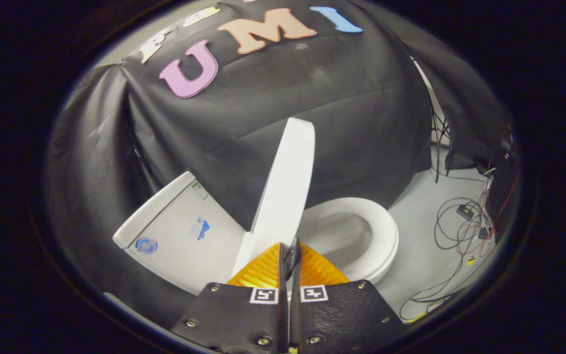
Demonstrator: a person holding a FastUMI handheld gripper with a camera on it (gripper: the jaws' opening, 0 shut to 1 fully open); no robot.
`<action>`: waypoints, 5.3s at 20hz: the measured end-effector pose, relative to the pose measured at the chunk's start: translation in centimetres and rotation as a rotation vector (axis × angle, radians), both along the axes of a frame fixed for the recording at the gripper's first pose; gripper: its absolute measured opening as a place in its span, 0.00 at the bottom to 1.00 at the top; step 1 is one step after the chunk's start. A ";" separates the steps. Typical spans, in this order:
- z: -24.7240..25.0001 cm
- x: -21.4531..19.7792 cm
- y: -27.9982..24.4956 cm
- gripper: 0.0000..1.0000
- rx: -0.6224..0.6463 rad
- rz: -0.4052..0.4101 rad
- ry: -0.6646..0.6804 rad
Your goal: Open the toilet lid.
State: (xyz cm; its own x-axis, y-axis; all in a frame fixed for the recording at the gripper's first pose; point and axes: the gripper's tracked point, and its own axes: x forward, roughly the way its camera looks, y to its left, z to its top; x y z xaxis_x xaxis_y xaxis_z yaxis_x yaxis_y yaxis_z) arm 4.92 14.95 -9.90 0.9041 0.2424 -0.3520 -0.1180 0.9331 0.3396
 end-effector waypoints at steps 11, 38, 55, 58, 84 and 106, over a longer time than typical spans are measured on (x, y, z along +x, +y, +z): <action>3.6 -0.8 5.3 0.04 -0.088 0.036 -0.113; 6.6 -3.8 19.1 0.05 -0.325 0.187 -0.387; 5.2 -4.6 24.1 0.22 -0.237 0.324 -0.333; 4.5 -4.6 23.9 0.32 -0.192 0.352 -0.267; 10.8 -4.9 5.0 0.98 -0.174 0.162 -0.284; 20.3 -10.0 -17.7 1.00 -0.228 -0.033 -0.445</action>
State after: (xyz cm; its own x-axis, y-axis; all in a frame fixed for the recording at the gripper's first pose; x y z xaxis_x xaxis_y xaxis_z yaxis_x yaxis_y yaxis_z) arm -5.11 -2.75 10.38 0.9844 0.1733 0.0289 -0.1746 0.9834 0.0501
